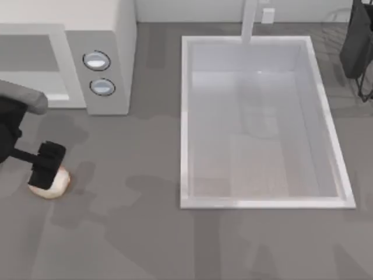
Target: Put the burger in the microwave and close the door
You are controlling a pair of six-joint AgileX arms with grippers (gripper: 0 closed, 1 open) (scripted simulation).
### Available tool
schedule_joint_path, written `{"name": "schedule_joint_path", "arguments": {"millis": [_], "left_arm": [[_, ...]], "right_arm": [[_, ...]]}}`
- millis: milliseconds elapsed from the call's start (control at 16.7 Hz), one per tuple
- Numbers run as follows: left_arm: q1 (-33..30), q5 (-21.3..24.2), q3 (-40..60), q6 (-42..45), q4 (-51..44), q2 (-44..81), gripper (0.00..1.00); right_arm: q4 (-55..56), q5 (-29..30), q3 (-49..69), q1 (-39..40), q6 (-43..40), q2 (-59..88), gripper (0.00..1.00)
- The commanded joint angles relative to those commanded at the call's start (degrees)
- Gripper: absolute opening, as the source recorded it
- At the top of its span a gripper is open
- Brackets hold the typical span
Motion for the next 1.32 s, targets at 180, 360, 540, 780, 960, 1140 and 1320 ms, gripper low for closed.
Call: {"name": "schedule_joint_path", "arguments": {"millis": [180,360,540,780,960,1140,1320], "left_arm": [[-0.8,0.2,7.2,2.0,-5.2,11.0,1.00],[-1.3,0.3,12.1,3.3,-8.0,16.9,1.00],[-1.3,0.3,13.4,3.6,-8.5,18.2,1.00],[-1.0,0.3,13.1,3.6,-8.3,18.0,1.00],[-0.8,0.4,10.1,4.1,-6.0,17.5,1.00],[-0.6,0.4,6.2,4.3,-1.1,18.6,1.00],[-0.8,0.4,4.2,4.2,4.2,22.0,1.00]], "right_arm": [[0.0,0.0,0.0,0.0,0.0,0.0,1.00],[0.0,0.0,0.0,0.0,0.0,0.0,1.00],[0.0,0.0,0.0,0.0,0.0,0.0,1.00],[0.0,0.0,0.0,0.0,0.0,0.0,1.00],[0.0,0.0,0.0,0.0,0.0,0.0,1.00],[0.0,0.0,0.0,0.0,0.0,0.0,1.00],[0.0,0.0,0.0,0.0,0.0,0.0,1.00]]}}
